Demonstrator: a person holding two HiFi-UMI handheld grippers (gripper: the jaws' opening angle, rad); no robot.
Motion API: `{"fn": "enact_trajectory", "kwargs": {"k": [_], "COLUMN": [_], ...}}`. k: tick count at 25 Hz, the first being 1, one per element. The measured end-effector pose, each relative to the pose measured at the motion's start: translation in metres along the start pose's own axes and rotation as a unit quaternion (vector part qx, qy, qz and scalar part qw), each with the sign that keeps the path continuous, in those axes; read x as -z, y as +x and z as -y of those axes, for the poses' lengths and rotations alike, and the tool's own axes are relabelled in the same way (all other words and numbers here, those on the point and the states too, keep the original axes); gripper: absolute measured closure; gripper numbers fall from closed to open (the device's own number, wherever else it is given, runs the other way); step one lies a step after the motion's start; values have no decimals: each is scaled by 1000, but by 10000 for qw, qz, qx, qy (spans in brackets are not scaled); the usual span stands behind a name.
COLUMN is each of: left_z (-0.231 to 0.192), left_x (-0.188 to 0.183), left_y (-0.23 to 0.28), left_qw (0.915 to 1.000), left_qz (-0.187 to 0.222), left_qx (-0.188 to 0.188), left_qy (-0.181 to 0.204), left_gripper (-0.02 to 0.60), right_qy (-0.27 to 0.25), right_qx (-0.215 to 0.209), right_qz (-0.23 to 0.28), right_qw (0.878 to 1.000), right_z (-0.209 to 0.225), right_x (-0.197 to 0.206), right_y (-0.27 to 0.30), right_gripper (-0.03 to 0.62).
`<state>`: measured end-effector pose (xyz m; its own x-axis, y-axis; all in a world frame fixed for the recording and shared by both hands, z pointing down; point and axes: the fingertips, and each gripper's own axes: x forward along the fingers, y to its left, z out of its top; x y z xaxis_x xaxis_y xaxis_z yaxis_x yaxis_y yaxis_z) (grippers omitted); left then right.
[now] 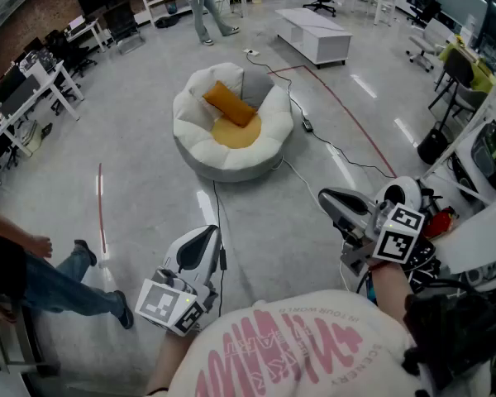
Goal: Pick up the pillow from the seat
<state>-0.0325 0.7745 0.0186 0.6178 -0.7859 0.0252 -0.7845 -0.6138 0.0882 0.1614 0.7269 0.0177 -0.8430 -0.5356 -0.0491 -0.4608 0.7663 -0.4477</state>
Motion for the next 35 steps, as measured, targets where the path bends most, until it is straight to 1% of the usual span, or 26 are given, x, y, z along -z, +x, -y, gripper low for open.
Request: {"fn": "enact_trajectory", "kwargs": {"k": [4,9,11,13,15,18,20,22,24,25,27,31,33,35], "left_z": [-5,-26,-32,-34,-35,-42,-49,-57,-69,-78,-97,-127,-141,-156], "left_x": [2,-3,-8,-12,-11,-7,-5,1,8,10,10,-1,-6,-6], "left_y": [-3,-8,-12,-14,-11,3,15,30,49,60,84,136,163,188], "left_qw": [10000,9999,9994,9979,9968,9966,9966,9964,9960,9963,9973,9966,9973,9980], "left_qz": [5,90,302,508,520,402,324,112,-59,-95,-128,-136,-95,-101], "left_qx": [-15,4,157,398,592,709,760,817,763,691,539,420,397,380], "left_qy": [6,67,50,-49,-130,-129,-14,215,457,502,482,698,613,492], "left_gripper": [566,566,566,566,566,566,566,566,566,566,566,566,566,566], "right_qy": [-27,-109,-136,-95,50,305,340,287,239,230,219,33,34,127], "right_qx": [-3,-63,-135,-249,-373,-401,-309,-241,-249,-256,-127,464,589,615], "right_qz": [21,61,128,267,454,626,716,743,709,678,538,-128,-334,-412], "right_qw": [10000,9999,9997,9993,9983,9968,9964,9965,9969,9971,9982,9988,9977,9972], "right_z": [0,-3,-6,-9,-9,5,20,37,58,70,98,165,198,226], "right_x": [1,0,1,1,-3,-11,-17,-22,-28,-32,-41,-55,-63,-74], "right_y": [5,29,40,49,54,56,60,69,83,91,108,138,151,164], "right_gripper": [591,589,589,589,589,589,589,589,589,589,588,589,589,589]}}
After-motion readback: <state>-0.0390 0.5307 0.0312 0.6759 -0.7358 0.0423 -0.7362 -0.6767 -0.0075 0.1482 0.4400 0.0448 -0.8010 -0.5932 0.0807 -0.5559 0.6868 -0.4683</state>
